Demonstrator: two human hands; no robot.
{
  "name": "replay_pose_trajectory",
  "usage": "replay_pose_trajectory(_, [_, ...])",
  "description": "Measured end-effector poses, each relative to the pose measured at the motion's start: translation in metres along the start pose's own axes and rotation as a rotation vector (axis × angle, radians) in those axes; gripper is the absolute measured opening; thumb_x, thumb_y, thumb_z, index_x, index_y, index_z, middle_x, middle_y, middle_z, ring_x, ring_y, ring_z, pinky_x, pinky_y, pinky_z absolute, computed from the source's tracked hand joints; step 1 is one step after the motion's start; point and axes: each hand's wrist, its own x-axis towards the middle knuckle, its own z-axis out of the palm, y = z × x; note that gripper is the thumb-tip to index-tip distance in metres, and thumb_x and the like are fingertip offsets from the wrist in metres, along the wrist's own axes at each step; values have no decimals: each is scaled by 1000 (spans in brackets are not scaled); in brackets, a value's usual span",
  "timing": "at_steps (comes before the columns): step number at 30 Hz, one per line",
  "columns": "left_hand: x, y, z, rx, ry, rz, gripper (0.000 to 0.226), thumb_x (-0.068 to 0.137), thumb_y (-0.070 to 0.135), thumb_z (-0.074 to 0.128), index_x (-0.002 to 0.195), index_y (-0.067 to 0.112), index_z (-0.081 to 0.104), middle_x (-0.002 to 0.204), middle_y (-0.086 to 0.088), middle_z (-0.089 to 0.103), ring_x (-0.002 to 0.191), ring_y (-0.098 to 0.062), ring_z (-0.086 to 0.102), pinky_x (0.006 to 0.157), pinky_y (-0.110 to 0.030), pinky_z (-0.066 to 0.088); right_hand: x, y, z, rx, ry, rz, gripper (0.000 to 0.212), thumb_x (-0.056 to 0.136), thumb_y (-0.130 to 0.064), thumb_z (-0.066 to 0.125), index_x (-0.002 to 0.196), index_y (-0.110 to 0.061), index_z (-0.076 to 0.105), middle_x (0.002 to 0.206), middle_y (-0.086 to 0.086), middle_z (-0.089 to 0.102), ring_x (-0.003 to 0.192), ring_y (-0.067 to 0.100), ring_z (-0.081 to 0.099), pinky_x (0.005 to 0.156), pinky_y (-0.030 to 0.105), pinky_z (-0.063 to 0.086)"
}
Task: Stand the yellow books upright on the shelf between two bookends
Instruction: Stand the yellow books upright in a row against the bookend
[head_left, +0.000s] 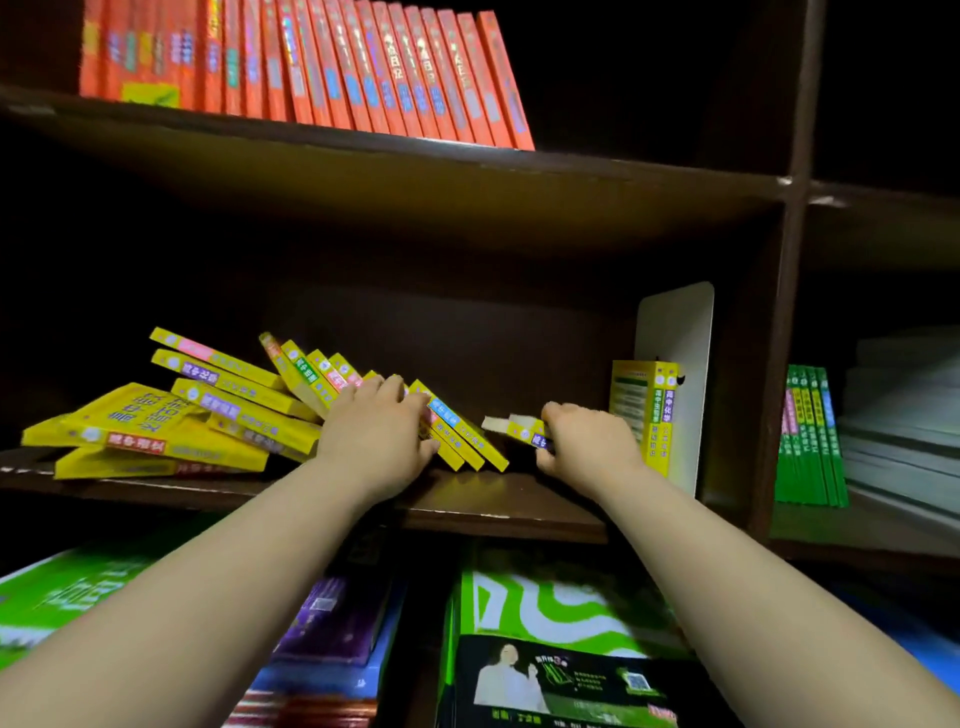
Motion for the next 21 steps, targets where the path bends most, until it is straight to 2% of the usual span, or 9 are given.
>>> replay_pose_trajectory(4, [2, -3, 3, -5, 54, 12, 55, 86, 46, 45, 133, 19, 37, 145, -9, 33, 133, -28, 27, 108, -38, 24, 1, 14, 3, 118, 176, 98, 35, 89, -23, 46, 119, -7, 37, 117, 16, 55, 99, 39, 59, 65, 35, 37])
replay_pose_trajectory(7, [6, -3, 3, -32, 124, -1, 56, 85, 44, 47, 133, 17, 37, 143, -12, 34, 131, -29, 28, 106, -38, 24, 2, 26, 5, 166, 247, 95, 57, 91, -17, 45, 141, -16, 18, 126, 17, 46, 92, 40, 59, 63, 38, 38])
replay_pose_trajectory(9, [9, -3, 4, -42, 126, -35, 60, 85, 45, 47, 135, 17, 32, 146, -13, 30, 135, -30, 23, 110, -40, 19, 4, 34, 5, 174, 246, 113, 68, 91, -12, 45, 145, -20, 6, 128, 17, 40, 89, 39, 58, 61, 37, 36])
replay_pose_trajectory(11, [12, -4, 6, -34, 104, -75, 66, 84, 50, 47, 138, 17, 26, 148, -13, 27, 138, -29, 19, 113, -42, 15, 5, 39, 4, 162, 242, 190, 66, 91, -13, 46, 145, -20, 9, 134, 17, 36, 99, 38, 54, 67, 38, 40])
replay_pose_trajectory(12, [13, -4, 7, -32, 94, -91, 70, 83, 52, 46, 138, 16, 24, 148, -13, 28, 139, -29, 18, 113, -43, 15, 7, 41, 4, 119, 254, 228, 63, 91, -14, 45, 144, -18, 12, 136, 17, 35, 109, 37, 49, 76, 39, 41])
replay_pose_trajectory(14, [15, -4, 8, -32, 84, -116, 74, 82, 55, 46, 139, 14, 22, 146, -13, 30, 139, -29, 19, 112, -44, 16, 9, 42, 4, -98, 297, 239, 58, 92, -17, 42, 143, -14, 14, 144, 16, 27, 125, 33, 33, 94, 40, 30])
replay_pose_trajectory(16, [16, -4, 9, -27, 86, -129, 76, 81, 57, 47, 139, 14, 21, 145, -12, 32, 138, -29, 20, 112, -45, 16, 11, 47, 3, -273, 307, 230, 54, 94, -19, 39, 142, -11, 14, 151, 14, 16, 133, 30, 20, 100, 39, 15])
replay_pose_trajectory(18, [19, -4, 9, -16, 79, -125, 75, 81, 57, 47, 137, 14, 24, 142, -11, 37, 136, -29, 25, 112, -45, 17, 12, 54, 0, -300, 297, 271, 53, 94, -26, 39, 140, -8, 18, 149, 14, 20, 136, 30, 15, 105, 39, 11])
replay_pose_trajectory(21, [22, -5, 9, -21, 58, -95, 73, 80, 55, 49, 136, 14, 27, 139, -11, 43, 132, -30, 32, 111, -43, 20, 10, 59, 0, -297, 265, 290, 56, 92, -34, 39, 137, -5, 23, 140, 16, 34, 134, 32, 19, 108, 41, 10])
